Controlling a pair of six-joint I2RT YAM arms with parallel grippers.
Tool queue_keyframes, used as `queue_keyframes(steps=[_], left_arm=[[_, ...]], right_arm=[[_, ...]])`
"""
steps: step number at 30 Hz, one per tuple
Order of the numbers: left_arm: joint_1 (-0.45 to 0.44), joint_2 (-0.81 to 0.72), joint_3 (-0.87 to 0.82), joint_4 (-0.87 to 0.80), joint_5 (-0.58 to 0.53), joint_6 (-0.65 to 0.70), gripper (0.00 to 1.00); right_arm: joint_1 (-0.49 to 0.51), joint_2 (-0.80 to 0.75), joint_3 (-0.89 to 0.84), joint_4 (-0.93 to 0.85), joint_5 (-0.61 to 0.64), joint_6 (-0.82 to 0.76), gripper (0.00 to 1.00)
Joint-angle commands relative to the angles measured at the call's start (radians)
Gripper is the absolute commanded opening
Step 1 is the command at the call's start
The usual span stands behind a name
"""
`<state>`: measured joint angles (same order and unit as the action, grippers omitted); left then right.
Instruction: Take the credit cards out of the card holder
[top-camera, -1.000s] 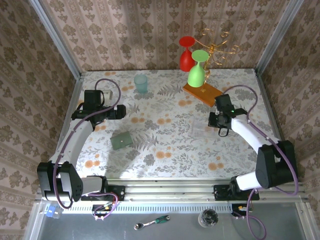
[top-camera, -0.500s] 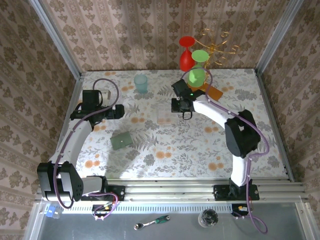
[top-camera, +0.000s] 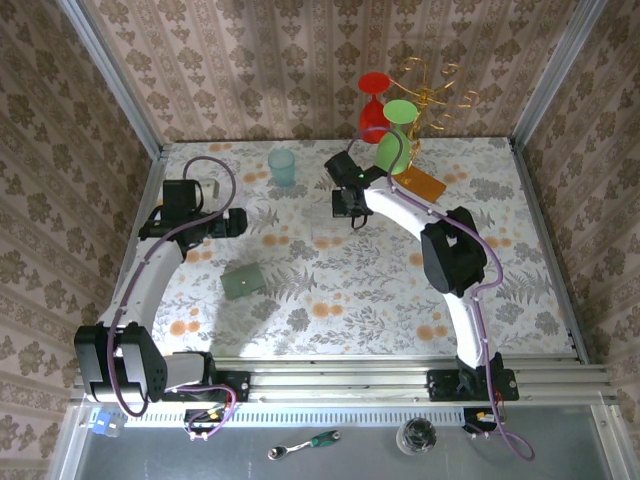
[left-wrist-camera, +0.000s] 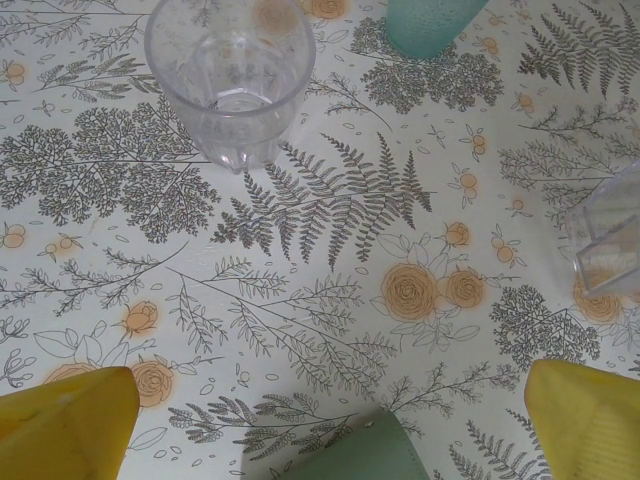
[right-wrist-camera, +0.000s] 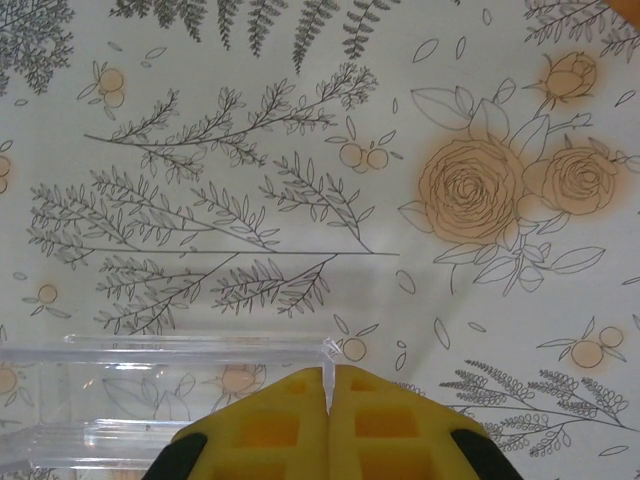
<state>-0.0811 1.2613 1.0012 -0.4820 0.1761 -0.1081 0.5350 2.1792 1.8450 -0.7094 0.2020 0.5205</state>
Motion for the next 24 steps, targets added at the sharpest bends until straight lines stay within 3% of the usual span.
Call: queue_keyframes(steps=[1,24], left_arm=[[0.012,0.009,-0.006,0.002,0.018,-0.002,1.00],[0.025,0.018,-0.004,0.002,0.031,-0.007,1.00]], right_arm=[[-0.001,0.027,0.069,-0.075,0.062,0.008,0.07],[-0.030,0.070,0.072,-0.056,0.017,-0.005,0.10]])
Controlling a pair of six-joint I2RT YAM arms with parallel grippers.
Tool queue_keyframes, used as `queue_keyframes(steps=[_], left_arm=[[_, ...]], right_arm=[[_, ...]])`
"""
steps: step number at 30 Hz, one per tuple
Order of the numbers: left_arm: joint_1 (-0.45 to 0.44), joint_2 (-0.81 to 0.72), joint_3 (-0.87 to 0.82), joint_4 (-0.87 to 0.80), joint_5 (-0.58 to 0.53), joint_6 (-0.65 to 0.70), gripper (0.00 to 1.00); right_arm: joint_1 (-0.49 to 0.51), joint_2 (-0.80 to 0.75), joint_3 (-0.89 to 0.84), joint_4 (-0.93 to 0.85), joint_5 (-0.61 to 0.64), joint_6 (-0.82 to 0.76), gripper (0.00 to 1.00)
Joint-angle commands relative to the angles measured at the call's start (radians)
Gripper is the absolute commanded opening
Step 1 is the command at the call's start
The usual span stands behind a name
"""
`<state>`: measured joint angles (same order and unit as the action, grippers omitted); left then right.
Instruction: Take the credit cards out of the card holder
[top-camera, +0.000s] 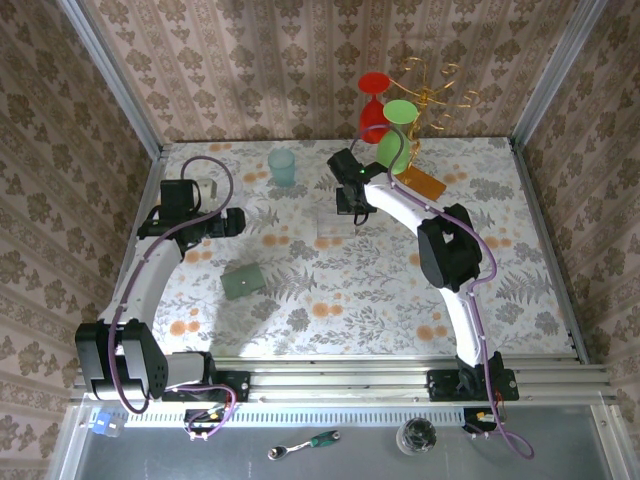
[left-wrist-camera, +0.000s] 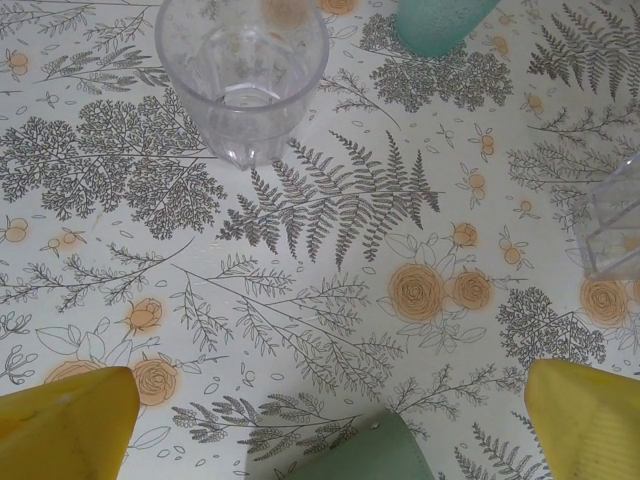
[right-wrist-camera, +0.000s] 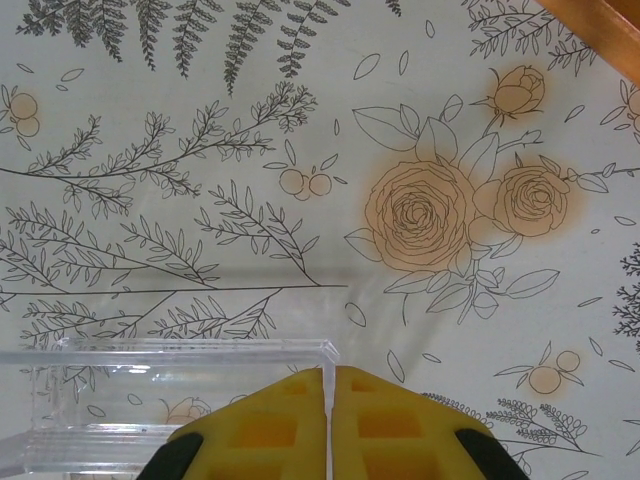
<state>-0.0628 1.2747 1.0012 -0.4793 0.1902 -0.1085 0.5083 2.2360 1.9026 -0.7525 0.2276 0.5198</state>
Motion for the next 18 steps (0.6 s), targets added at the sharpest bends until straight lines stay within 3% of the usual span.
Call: queue_keyframes(steps=[1,18], left_arm=[[0.006,0.005,-0.004,-0.001,0.017,-0.007,1.00],[0.008,0.000,-0.003,-0.003,0.017,-0.007,1.00]], right_arm=[[-0.003,0.013,0.016,-0.012,-0.010,-0.002,0.10],[-0.003,-0.001,0.012,0.018,-0.037,-0.016,0.15]])
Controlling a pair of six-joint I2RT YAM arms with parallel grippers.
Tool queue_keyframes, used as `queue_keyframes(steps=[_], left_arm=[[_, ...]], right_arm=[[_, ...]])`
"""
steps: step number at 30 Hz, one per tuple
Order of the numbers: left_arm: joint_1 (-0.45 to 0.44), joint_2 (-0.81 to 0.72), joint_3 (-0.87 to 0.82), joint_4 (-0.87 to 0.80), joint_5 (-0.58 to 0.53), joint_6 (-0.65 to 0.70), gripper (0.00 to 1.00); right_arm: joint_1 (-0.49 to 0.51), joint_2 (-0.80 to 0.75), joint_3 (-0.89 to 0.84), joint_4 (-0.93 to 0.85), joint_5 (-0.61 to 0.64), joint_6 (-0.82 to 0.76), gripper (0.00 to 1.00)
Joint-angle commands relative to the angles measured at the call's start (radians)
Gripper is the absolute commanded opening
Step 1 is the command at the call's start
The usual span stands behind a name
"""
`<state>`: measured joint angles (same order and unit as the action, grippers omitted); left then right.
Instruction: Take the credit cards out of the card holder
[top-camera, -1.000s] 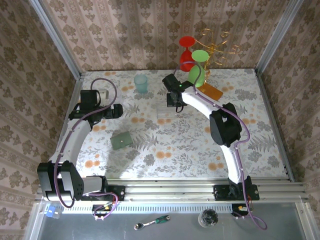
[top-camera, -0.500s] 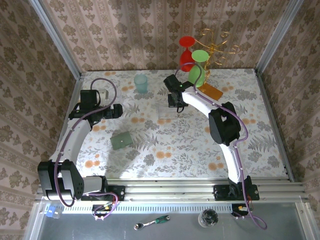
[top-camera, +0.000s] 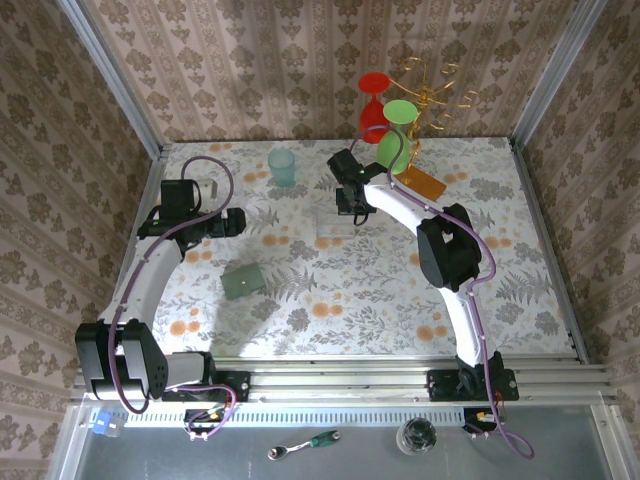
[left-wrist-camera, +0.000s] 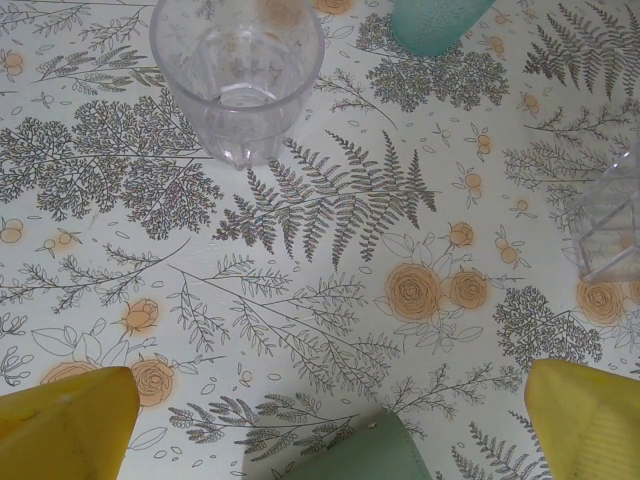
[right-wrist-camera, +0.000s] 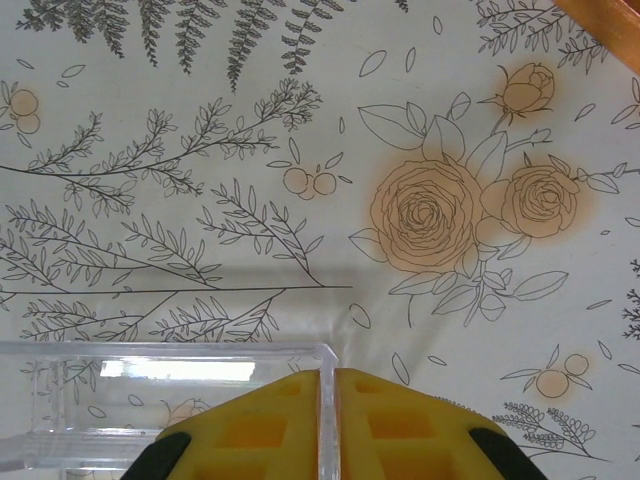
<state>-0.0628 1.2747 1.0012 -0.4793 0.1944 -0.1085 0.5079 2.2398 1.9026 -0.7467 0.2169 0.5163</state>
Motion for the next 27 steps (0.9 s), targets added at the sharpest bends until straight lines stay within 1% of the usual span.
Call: queue_keyframes(steps=[1,19,24,27], left_arm=[[0.008,-0.001,-0.003,-0.004,0.013,-0.007,1.00],[0.012,0.006,0.004,-0.017,0.026,-0.011,1.00],[0.012,0.014,0.012,-0.043,0.032,-0.016,1.00],[0.012,0.023,0.014,-0.072,0.055,-0.085,1.00]], right_arm=[[-0.001,-0.006,0.012,0.013,-0.027,-0.013,0.16],[-0.002,-0.029,0.030,0.000,-0.014,-0.024,0.18],[-0.002,-0.072,0.028,-0.007,-0.011,-0.031,0.24],[-0.001,-0.101,0.018,-0.010,-0.007,-0.032,0.27]])
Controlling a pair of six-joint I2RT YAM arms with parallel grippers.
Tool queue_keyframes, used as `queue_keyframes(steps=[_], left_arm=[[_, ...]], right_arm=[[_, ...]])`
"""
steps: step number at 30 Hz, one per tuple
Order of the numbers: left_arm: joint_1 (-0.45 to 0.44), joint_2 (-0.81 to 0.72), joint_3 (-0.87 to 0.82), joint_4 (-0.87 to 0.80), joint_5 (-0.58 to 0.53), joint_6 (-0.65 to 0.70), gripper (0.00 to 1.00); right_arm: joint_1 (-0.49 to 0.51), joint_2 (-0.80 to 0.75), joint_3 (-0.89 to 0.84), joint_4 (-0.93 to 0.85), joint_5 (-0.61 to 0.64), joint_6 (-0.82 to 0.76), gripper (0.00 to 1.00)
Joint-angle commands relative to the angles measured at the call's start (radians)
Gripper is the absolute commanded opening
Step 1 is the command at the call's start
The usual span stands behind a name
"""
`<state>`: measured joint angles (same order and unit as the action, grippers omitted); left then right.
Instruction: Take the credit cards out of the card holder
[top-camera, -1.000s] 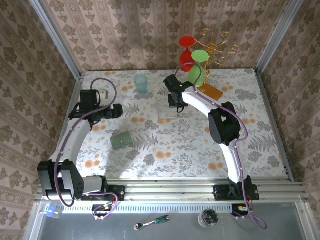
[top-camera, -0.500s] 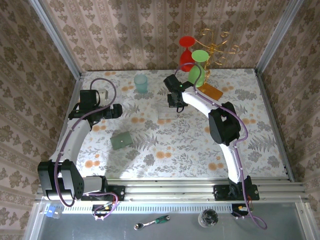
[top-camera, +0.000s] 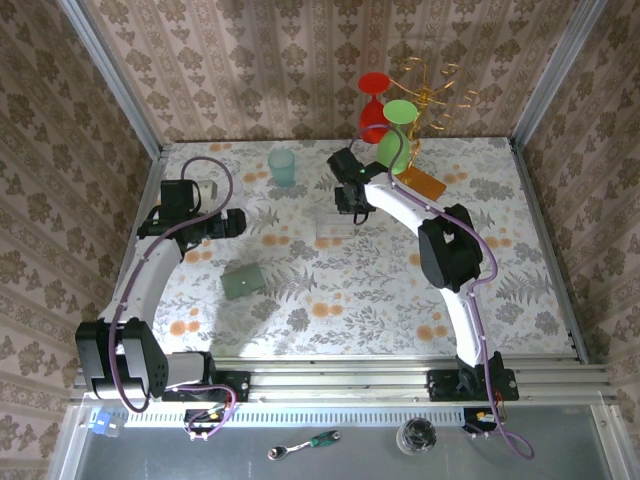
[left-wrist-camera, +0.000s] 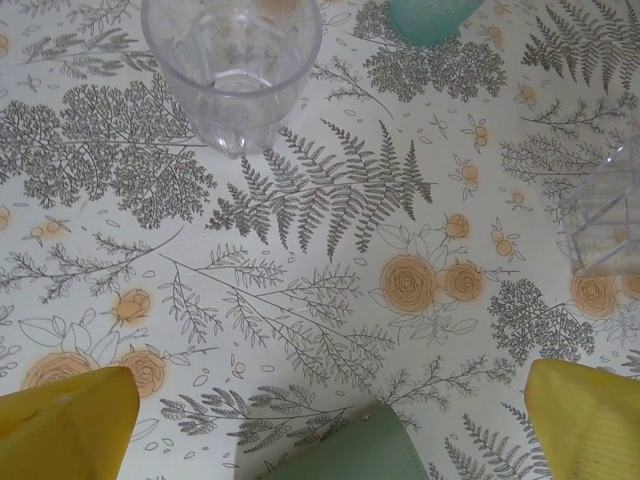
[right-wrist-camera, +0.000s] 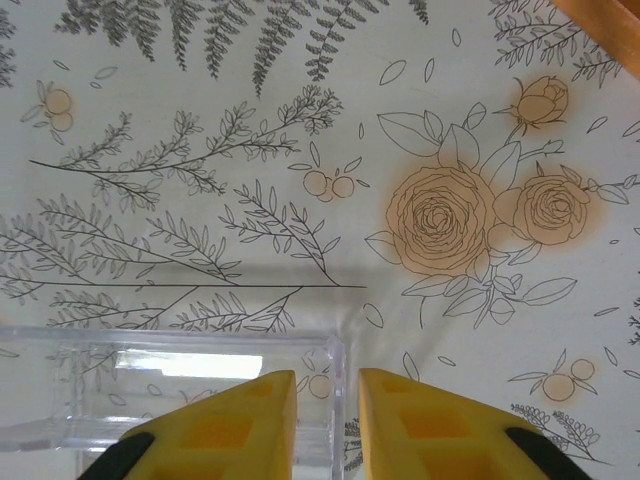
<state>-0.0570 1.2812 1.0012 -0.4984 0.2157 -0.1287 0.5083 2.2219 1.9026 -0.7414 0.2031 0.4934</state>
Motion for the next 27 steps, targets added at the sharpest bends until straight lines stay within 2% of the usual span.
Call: queue_keyframes(steps=[1,4,9,14,20,27], left_arm=[[0.005,0.022,0.009,-0.054,0.059,-0.097,1.00],[-0.005,0.038,-0.020,-0.035,0.101,-0.179,1.00],[-0.080,0.075,-0.089,0.034,0.074,-0.249,1.00],[-0.146,0.173,-0.082,0.040,0.039,-0.239,1.00],[-0.154,0.259,-0.077,0.027,-0.003,-0.209,1.00],[-0.152,0.288,-0.099,0.004,-0.063,-0.174,1.00]], right_arm=[[-0.002,-0.095,0.010,-0.013,0.007,-0.006,0.28],[0.002,-0.134,-0.022,-0.004,-0.002,0.000,0.31],[0.008,-0.205,-0.088,0.020,-0.030,0.008,0.35],[0.018,-0.271,-0.171,0.053,-0.059,0.026,0.37],[0.024,-0.329,-0.262,0.088,-0.074,0.042,0.39],[0.027,-0.363,-0.311,0.103,-0.091,0.047,0.40]])
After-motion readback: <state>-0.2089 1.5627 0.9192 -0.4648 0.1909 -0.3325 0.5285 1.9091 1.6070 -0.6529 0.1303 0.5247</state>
